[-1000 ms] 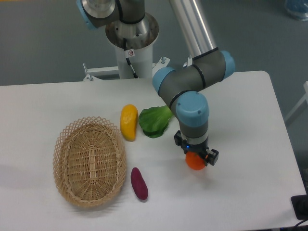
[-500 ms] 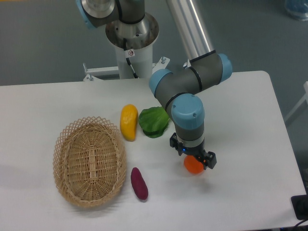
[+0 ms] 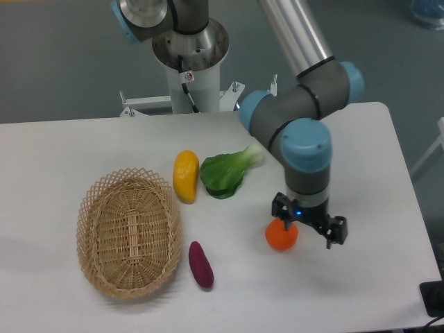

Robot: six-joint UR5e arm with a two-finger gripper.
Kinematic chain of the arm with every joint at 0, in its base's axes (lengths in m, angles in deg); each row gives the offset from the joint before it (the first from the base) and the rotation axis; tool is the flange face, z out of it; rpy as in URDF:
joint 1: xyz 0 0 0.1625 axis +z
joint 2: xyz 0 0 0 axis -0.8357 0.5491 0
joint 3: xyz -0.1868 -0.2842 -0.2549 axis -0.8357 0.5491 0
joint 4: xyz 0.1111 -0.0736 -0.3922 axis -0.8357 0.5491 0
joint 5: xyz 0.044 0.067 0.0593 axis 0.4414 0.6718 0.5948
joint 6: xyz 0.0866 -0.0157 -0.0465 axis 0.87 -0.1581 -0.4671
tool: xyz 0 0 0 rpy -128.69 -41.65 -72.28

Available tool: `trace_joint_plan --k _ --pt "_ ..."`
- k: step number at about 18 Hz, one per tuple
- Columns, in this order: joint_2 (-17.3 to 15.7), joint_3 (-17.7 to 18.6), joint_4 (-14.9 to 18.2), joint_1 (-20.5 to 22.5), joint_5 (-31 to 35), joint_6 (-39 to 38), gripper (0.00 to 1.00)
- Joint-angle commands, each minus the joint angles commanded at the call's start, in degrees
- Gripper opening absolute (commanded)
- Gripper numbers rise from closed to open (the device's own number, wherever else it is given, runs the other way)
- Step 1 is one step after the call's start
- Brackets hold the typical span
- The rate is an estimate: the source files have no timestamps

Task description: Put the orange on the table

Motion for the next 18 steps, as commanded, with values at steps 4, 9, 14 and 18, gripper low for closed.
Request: trace_joint_plan --k 4,9,14,18 --pt "0.0 -1.6 3.2 0.4 -0.4 0.4 1.0" --pt "-0.8 -0.7 3.2 0.5 -0.7 0.4 1.0" --pt "-2.5 0.5 4.8 1.8 -0.5 8.0 1.0" --pt "-2.5 1.0 4.6 1.8 -0.4 8.1 1.0"
